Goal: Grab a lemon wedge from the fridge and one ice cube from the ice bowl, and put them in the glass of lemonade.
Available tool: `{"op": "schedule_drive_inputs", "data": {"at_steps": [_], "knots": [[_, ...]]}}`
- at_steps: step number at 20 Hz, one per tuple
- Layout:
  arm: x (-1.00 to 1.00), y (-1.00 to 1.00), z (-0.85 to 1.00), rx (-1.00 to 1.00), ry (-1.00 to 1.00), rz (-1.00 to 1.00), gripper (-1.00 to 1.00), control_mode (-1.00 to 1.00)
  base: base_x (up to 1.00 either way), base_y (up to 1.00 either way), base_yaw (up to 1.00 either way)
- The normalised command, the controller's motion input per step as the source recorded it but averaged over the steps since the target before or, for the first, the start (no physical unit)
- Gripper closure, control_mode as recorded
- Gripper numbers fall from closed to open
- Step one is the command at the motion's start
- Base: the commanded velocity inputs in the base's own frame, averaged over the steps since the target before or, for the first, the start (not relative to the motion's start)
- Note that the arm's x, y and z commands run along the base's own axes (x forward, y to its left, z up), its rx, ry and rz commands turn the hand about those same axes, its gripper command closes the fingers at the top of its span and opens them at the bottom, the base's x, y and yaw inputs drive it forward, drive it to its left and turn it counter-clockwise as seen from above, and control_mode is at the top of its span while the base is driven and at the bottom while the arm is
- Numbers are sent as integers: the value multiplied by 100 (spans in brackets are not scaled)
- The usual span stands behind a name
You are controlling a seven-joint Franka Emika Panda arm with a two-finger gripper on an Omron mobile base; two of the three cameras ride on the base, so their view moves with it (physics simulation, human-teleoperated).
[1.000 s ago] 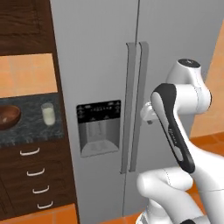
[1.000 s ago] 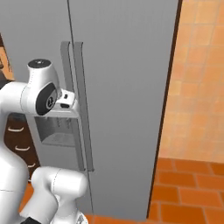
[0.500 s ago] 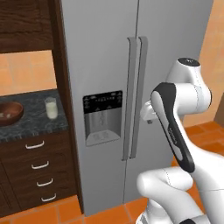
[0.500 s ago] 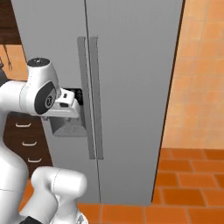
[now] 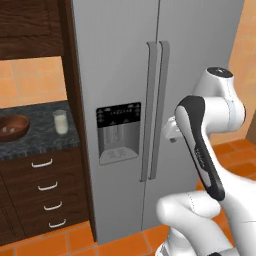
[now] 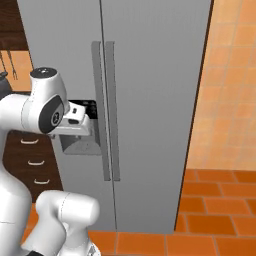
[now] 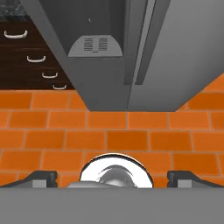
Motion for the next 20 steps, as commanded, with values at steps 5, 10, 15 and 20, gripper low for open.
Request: {"op": "schedule_drive_inputs", "data": {"at_steps": [5, 10, 15, 20], "knots": [[-46, -14, 15, 1, -6, 0, -100, -100, 0, 0, 0], [-24, -42, 67, 0, -15, 0, -100, -100, 0, 0, 0], [17, -57, 83, 0, -21, 0, -100, -100, 0, 0, 0], [20, -3, 29, -6, -27, -1, -100, -100, 0, 0, 0]]}}
